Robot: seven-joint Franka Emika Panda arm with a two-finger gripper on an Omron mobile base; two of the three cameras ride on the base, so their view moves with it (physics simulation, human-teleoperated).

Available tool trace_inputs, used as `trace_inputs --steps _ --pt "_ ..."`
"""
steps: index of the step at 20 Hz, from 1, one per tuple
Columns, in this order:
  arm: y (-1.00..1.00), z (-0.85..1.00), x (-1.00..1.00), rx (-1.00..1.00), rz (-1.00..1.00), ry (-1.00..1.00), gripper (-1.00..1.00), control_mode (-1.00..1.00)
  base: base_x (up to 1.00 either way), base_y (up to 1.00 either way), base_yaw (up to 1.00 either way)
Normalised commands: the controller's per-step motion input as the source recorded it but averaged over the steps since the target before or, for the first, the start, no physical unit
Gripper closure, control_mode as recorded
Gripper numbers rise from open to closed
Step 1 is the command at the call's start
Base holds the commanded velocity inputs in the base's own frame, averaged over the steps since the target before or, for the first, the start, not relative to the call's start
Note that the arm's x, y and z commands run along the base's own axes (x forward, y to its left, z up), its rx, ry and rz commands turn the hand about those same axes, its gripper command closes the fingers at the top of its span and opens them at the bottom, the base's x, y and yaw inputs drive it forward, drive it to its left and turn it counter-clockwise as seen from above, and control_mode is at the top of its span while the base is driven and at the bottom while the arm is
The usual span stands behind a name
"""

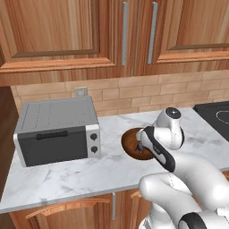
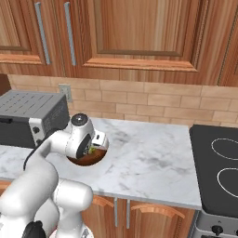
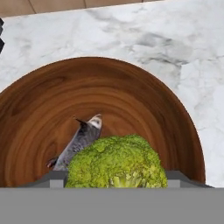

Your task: Take the broccoli, fish, and peach from the freezer and place them in the bowl on the counter.

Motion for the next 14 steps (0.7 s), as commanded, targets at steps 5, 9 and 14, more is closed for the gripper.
trace_inputs --steps 5,9,14 --pt "0.00 -0.32 0.14 0.00 0.00 0.00 1.00 -1.00 0.00 0.00 0.00" --pt "-0.01 -0.35 0.17 0.00 0.00 0.00 1.00 -1.00 0.00 0.00 0.00" --pt "0.00 -0.32 0.16 0.00 0.00 0.00 1.00 -1.00 0.00 0.00 0.00"
